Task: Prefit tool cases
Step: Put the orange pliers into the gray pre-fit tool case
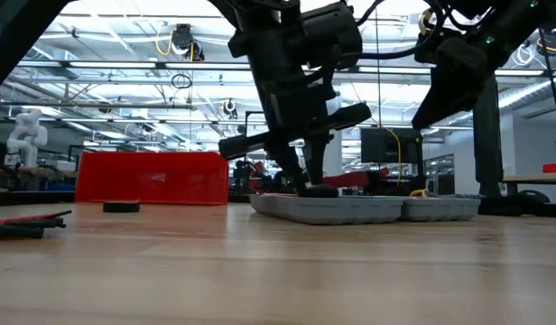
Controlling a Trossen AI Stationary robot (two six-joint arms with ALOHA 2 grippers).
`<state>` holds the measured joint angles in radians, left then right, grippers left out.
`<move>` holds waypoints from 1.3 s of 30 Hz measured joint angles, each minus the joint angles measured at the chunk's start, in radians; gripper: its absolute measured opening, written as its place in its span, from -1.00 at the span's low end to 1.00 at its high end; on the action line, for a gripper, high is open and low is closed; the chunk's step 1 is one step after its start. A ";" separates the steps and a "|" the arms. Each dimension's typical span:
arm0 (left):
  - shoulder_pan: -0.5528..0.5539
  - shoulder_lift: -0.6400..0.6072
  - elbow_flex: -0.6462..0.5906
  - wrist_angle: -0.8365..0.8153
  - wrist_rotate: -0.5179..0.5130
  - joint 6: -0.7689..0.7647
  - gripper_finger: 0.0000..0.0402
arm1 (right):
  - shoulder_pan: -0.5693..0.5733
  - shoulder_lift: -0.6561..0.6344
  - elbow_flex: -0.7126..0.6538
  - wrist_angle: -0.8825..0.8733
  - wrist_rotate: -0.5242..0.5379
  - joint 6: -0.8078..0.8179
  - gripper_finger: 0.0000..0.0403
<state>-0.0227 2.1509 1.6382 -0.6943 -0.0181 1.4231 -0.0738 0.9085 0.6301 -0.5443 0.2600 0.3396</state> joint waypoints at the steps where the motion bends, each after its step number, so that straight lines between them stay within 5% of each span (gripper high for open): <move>1: -0.001 -0.001 0.000 0.001 0.002 -0.002 -0.80 | 0.000 0.000 0.000 0.002 0.000 0.000 -0.38; 9: -0.007 -0.003 -0.002 0.015 -0.047 -0.005 -0.49 | 0.000 0.000 0.000 0.004 0.000 0.000 -0.38; 19: -0.033 -0.003 0.076 0.014 -0.191 -0.057 -0.45 | 0.000 0.000 0.000 0.003 0.000 0.000 -0.38; 30: -0.031 -0.006 0.156 -0.167 -0.199 -0.265 -0.45 | 0.000 0.000 0.000 0.006 0.002 -0.003 -0.38; 35: 0.002 -0.020 0.156 -0.314 -0.172 -0.515 -0.45 | 0.017 0.031 -0.076 0.250 -0.041 -0.041 -0.38; 39: 0.057 -0.060 0.136 -0.340 -0.043 -0.749 -0.45 | 0.035 0.126 -0.152 0.487 -0.110 -0.045 -0.48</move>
<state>0.0347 2.0909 1.7742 -1.0341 -0.0614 0.6740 -0.0384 1.0348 0.4782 -0.0574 0.1503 0.2947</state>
